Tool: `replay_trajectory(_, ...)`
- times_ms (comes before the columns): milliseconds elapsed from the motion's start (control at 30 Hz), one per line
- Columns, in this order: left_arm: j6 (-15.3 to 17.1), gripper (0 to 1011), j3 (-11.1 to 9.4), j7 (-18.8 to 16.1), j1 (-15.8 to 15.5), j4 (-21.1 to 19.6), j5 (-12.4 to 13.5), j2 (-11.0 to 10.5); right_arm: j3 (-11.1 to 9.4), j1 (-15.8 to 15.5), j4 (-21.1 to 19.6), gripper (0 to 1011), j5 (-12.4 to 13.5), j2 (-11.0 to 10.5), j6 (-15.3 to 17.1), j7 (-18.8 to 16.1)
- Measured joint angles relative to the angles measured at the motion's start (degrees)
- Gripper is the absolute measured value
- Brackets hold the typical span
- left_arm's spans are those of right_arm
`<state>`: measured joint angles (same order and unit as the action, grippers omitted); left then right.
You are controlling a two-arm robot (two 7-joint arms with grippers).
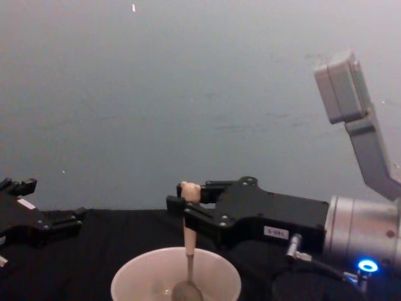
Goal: Pick up the stirring spoon with one hand, stir inside the cup, then place it back in its original position.
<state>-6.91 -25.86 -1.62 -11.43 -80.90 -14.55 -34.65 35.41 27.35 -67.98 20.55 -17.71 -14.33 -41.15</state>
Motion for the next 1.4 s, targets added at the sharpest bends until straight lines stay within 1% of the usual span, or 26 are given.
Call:
replay_trajectory(200, 0.0, 1001, 0.0, 0.0, 0.0, 0.0, 0.0, 0.0, -0.56, -1.25, -1.6, 213, 0.22, -1.18, 0.51, 0.03)
replay_trajectory(300, 0.0, 1001, 0.0, 0.0, 0.0, 0.0, 0.0, 0.0, -0.92, -2.43, -3.27, 213, 0.62, -2.22, 0.95, 0.0)
replay_trajectory(367, 0.0, 1001, 0.0, 0.0, 0.0, 0.0, 0.0, 0.0, -0.98, -2.69, -3.67, 213, 0.71, -2.45, 1.05, -0.01)
replay_trajectory(467, 0.0, 1001, 0.0, 0.0, 0.0, 0.0, 0.0, 0.0, -1.21, -4.1, -5.77, 213, 1.32, -3.56, 1.53, -0.31)
replay_trajectory(600, 0.0, 1001, 0.0, 0.0, 0.0, 0.0, 0.0, 0.0, -1.09, -5.12, -7.47, 213, 1.85, -4.24, 1.88, -0.86)
replay_trajectory(733, 0.0, 1001, 0.0, 0.0, 0.0, 0.0, 0.0, 0.0, -0.57, -5.63, -8.58, 213, 2.2, -4.37, 2.2, -1.31)
replay_trajectory(867, 0.0, 1001, 0.0, 0.0, 0.0, 0.0, 0.0, 0.0, 0.09, -5.69, -9.01, 213, 2.46, -4.02, 2.4, -1.72)
replay_trajectory(1033, 0.0, 1001, 0.0, 0.0, 0.0, 0.0, 0.0, 0.0, 1.06, -4.83, -8.39, 213, 2.46, -2.88, 2.35, -1.86)
replay_trajectory(1167, 0.0, 1001, 0.0, 0.0, 0.0, 0.0, 0.0, 0.0, 1.54, -3.52, -6.62, 213, 1.99, -1.58, 1.91, -1.65)
replay_trajectory(1300, 0.0, 1001, 0.0, 0.0, 0.0, 0.0, 0.0, 0.0, 1.66, -1.83, -3.9, 213, 1.27, 0.0, 1.21, -0.83)
replay_trajectory(1400, 0.0, 1001, 0.0, 0.0, 0.0, 0.0, 0.0, 0.0, 1.54, -1.17, -2.71, 213, 0.93, 0.54, 0.91, -0.41)
